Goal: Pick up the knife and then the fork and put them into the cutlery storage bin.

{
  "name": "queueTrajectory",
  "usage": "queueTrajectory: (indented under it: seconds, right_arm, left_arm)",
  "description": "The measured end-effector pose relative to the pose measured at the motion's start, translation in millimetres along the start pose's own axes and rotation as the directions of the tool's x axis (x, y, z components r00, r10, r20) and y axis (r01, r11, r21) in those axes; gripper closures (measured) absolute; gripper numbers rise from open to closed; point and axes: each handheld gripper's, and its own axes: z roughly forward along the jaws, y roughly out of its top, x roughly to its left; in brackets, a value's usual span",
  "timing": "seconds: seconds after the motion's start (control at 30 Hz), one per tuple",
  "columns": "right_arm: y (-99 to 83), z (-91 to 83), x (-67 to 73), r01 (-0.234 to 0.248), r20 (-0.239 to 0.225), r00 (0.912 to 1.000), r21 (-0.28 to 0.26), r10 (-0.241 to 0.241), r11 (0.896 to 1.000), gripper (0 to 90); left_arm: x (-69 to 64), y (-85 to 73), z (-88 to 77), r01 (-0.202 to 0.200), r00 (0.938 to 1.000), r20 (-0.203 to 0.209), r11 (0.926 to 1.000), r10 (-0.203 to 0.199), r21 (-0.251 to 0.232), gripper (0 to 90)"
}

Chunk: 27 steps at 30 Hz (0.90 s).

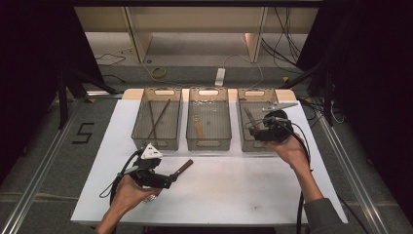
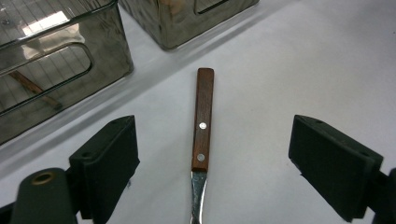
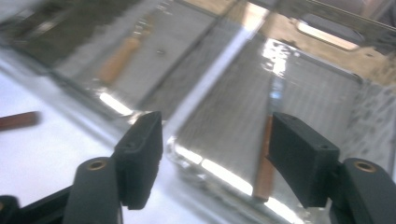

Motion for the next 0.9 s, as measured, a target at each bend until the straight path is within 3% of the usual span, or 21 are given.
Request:
queueTrajectory:
  seconds: [0.13, 0.23, 0.4, 0.7, 0.9]
  right_arm:
    - [-11.4, -9.7, 14.2, 0.017, -0.07, 0.9974, -0.046, -0.02, 0.999, 33.2]
    - [-25.0, -13.7, 18.9, -0.007, -0.13, 0.9915, -0.084, -0.004, 0.996, 32.7]
    - [-42.4, -20.5, 29.5, -0.006, -0.195, 0.9807, -0.095, -0.013, 0.995, 31.2]
    - [-65.4, -26.0, 48.5, 0.023, -0.244, 0.9688, -0.083, -0.043, 0.996, 29.5]
    - [-77.5, -26.6, 56.5, 0.03, -0.267, 0.9625, -0.065, -0.047, 0.997, 27.1]
  left_arm:
    - [1.0, 0.6, 1.0, 0.01, 1.0, -0.002, 1.0, -0.01, 0.002, 15.2]
    - [1.4, 2.0, 3.4, 0.013, 0.9999, -0.003, 0.9998, -0.013, 0.016, 15.2]
    - [5.6, 3.6, 5.8, 0.029, 0.9995, -0.014, 0.9985, -0.028, 0.046, 15.3]
    - [6.0, 8.7, 11.1, 0.026, 0.9996, -0.016, 0.9925, -0.024, 0.119, 17.5]
    - [2.9, 11.1, 18.1, 0.004, 1.0, -0.003, 0.9829, -0.004, 0.184, 18.7]
